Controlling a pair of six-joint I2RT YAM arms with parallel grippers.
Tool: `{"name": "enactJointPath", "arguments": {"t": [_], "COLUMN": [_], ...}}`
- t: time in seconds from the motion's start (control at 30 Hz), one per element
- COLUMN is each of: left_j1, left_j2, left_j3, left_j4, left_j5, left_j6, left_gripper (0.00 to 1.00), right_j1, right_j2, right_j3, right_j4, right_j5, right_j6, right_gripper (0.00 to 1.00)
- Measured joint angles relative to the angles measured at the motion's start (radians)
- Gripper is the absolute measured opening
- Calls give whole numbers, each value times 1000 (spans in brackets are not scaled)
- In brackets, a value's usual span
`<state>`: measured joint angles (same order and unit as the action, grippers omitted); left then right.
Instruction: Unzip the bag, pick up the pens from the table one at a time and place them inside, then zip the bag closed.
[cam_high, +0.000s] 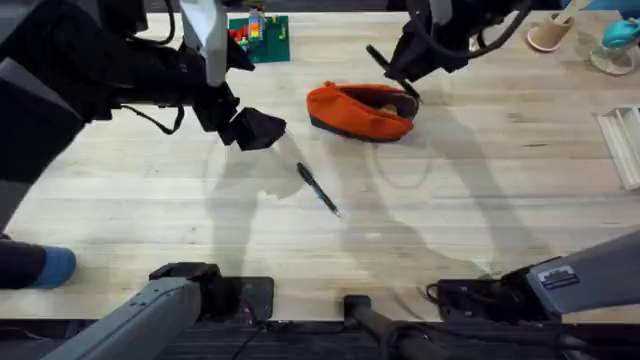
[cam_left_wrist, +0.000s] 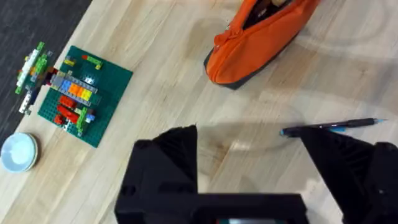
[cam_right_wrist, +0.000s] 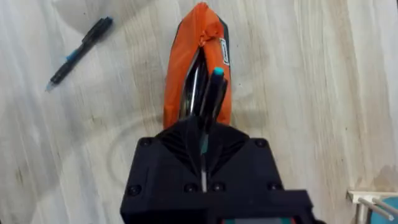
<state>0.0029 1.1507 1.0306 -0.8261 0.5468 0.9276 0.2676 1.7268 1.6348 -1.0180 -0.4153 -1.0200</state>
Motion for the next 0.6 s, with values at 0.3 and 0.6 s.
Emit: {"name": "enactJointPath", "arguments": {"t": [0.3,0.6], "left_j1": [0,0], "left_j2": [0,0], "left_j3": [0,0], "left_j4": [0,0], "left_j5": [0,0], "left_j6": [0,0], "left_gripper": [993,993], "right_j1": [11,11], "right_j2": [24,92], "right_j3": [0,0], "right_j4": [0,3], "right_j5": [-1,-1], "right_j6": [-48,-55], "right_gripper": [32,31]}}
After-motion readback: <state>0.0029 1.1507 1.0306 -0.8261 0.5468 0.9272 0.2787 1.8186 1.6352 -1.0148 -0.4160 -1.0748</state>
